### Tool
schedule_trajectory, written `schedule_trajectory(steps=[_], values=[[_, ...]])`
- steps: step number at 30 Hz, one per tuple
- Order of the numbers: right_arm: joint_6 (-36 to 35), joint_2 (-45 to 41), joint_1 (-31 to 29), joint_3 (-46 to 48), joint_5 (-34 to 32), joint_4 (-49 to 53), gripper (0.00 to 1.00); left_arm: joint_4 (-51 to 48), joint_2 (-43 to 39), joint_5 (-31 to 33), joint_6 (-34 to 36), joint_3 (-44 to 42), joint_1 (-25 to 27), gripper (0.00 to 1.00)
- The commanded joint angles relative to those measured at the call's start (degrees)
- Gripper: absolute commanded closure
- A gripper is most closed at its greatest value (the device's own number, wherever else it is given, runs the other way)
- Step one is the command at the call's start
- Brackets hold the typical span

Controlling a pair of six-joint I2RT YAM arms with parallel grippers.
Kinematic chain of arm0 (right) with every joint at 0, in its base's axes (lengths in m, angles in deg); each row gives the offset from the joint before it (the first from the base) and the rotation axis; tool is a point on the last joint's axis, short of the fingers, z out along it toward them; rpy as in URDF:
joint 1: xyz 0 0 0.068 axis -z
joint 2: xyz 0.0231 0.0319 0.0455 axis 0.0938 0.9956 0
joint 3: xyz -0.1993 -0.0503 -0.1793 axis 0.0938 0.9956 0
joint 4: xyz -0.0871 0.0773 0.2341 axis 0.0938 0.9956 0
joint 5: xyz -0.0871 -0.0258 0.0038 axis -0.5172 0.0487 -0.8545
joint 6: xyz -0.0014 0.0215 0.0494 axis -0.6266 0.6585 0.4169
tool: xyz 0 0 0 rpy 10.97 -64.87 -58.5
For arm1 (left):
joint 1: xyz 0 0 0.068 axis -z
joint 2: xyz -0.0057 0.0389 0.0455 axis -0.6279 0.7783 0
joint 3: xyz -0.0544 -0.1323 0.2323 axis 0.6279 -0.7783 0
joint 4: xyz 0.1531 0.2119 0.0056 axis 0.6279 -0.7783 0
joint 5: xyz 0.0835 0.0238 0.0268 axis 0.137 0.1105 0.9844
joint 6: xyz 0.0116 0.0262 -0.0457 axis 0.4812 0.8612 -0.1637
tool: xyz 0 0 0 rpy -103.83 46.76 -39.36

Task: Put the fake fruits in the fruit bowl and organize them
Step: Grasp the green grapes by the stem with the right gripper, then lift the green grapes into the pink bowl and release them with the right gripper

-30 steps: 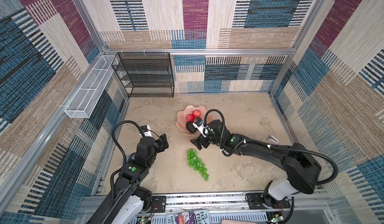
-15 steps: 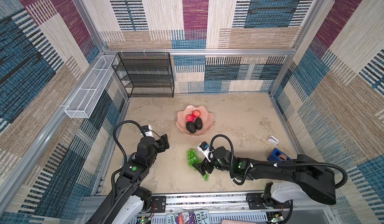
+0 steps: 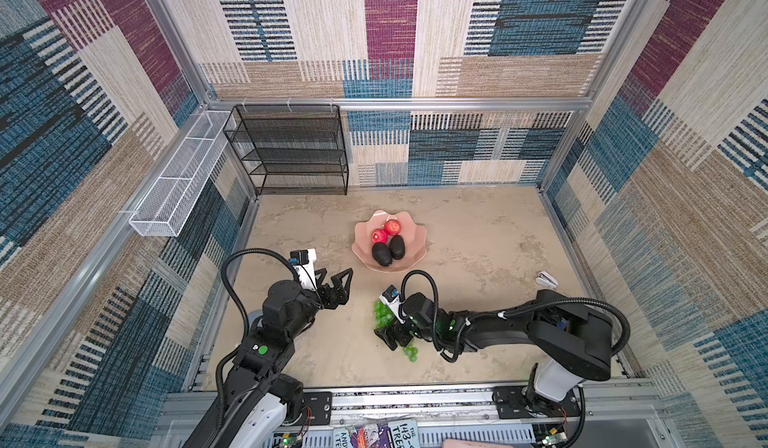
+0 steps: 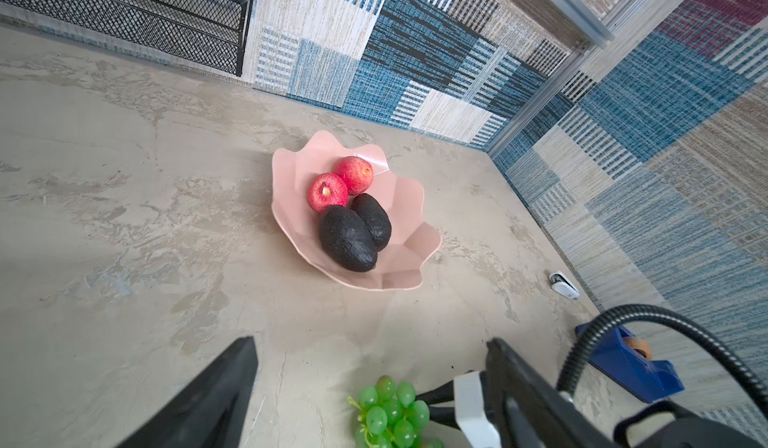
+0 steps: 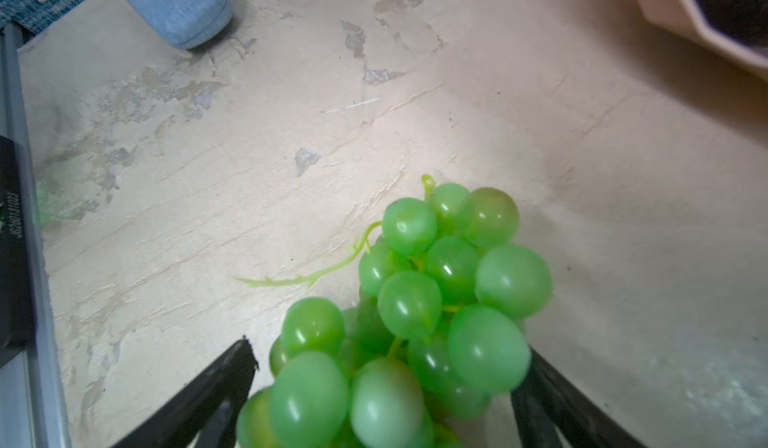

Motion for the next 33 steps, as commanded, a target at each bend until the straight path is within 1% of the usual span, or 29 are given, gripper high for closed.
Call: schedule_trajectory(steps=[1, 4, 6, 8, 10, 12, 15, 18, 20, 23, 26, 29, 33], values=[[1.8, 1.89, 0.01, -1.42, -2.36, 0.1, 0.15, 2.96, -0.36, -2.54, 1.28, -0.03, -0.05, 0.11], [3.59, 2.79, -0.03, -1.71, -3.55, 0.7, 0.35, 3.64, -0.9, -3.56, 1.38, -0.15, -0.05, 0.11], [4.22, 2.34, 0.06, -1.66, -4.51, 1.15, 0.44, 3.98, -1.19, -4.17, 1.53, -0.01, -0.07, 0.11], [5.15, 0.89, 0.69, -1.07, -4.97, 1.28, 0.47, 4.34, -1.38, -4.54, 1.52, -0.04, -0.07, 0.11], [5.88, -1.61, 2.26, -0.4, -3.83, 1.46, 0.5, 4.23, -1.07, -4.52, 1.63, 0.15, -0.07, 0.11], [6.51, -4.58, 3.71, -0.22, -4.27, 3.17, 0.52, 3.81, -0.58, -4.58, 1.77, 0.41, -0.11, 0.11], [5.26, -9.75, 5.66, -1.11, -5.66, 6.47, 0.52, 4.5, -0.06, -5.33, 1.48, 0.29, -0.05, 0.1], [3.59, -13.98, 8.29, -3.8, -6.41, 10.24, 0.52, 5.14, 0.47, -5.77, 1.36, 0.41, -0.05, 0.11], [2.45, -15.04, 10.56, -7.57, -6.7, 14.33, 0.52, 5.26, 0.83, -6.4, 1.45, 0.64, -0.08, 0.1], [1.23, -13.89, 13.97, -14.15, -7.47, 18.51, 0.52, 6.25, 1.02, -8.46, 1.42, 0.6, -0.11, 0.1], [0.86, -11.6, 18.5, -18.4, -6.04, 17.52, 0.52, 7.62, 1.24, -10.95, 1.25, 0.73, -0.06, 0.11], [1.11, -7.29, 22.87, -23.28, -2.98, 16.55, 0.53, 8.96, 1.65, -12.85, 0.99, 0.94, -0.05, 0.1], [0.5, -1.02, 25.11, -28.94, -2.35, 14.56, 0.53, 10.06, 2.73, -14.87, 0.4, 1.29, -0.08, 0.11]])
